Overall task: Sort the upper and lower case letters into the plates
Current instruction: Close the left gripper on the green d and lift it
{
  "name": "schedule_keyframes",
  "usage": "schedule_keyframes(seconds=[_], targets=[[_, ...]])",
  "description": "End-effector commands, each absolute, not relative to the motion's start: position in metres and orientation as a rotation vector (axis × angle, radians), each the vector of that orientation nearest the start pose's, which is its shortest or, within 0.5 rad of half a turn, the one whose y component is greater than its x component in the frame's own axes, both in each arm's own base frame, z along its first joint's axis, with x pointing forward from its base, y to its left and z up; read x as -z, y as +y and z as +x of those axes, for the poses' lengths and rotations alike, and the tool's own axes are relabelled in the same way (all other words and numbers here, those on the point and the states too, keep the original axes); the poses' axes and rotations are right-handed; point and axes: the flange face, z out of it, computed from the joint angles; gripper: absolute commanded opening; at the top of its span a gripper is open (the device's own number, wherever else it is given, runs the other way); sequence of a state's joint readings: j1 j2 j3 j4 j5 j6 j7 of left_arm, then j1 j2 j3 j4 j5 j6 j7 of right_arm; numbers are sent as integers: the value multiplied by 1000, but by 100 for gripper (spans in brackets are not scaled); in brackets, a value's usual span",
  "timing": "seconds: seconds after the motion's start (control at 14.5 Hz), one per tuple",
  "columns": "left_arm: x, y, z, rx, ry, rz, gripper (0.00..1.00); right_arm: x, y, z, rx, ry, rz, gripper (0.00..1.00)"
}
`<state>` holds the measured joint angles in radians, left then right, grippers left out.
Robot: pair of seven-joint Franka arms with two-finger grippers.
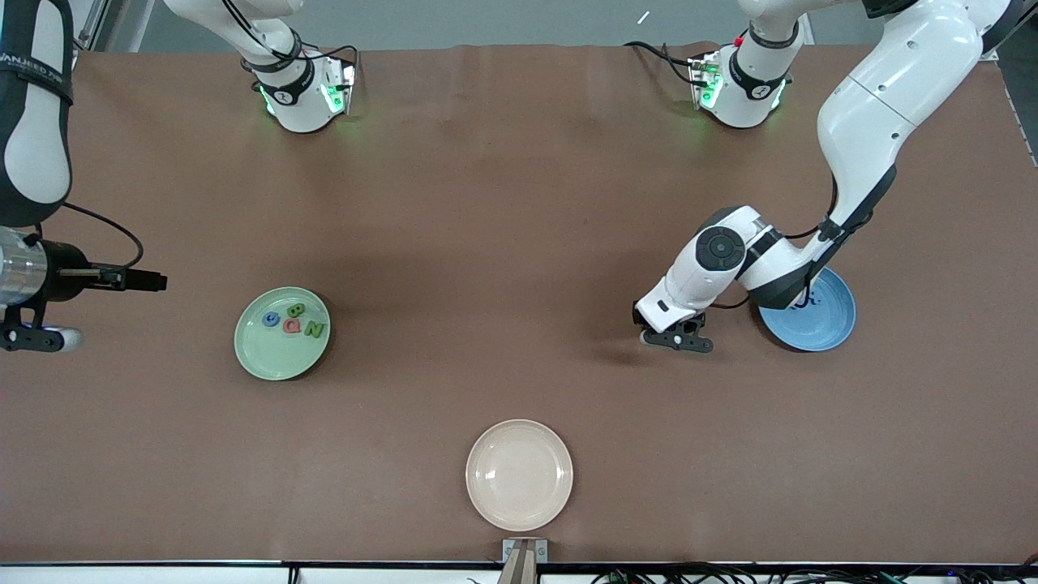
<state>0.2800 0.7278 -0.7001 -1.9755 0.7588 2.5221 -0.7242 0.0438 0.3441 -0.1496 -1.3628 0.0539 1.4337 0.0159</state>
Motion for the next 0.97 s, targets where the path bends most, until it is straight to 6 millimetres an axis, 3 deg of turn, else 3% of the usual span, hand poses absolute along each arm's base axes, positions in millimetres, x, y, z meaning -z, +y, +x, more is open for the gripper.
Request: schedule_keyframes(seconds=[0.0,0.14,0.69,0.9], targets=[[-170,-246,558,147,284,-3175,49,-513,-50,632,-396,175,-3107,100],[-171,-245,560,149,269,-3179,48,-532,-45,643,-295,182,-3126,100],[-170,-246,560,144,268,-3182,21,-547,-51,642,-265,184,-3161,100],[-173,-242,562,147,217,-3188,17,-550,-40,643,-257,159,-3183,100]])
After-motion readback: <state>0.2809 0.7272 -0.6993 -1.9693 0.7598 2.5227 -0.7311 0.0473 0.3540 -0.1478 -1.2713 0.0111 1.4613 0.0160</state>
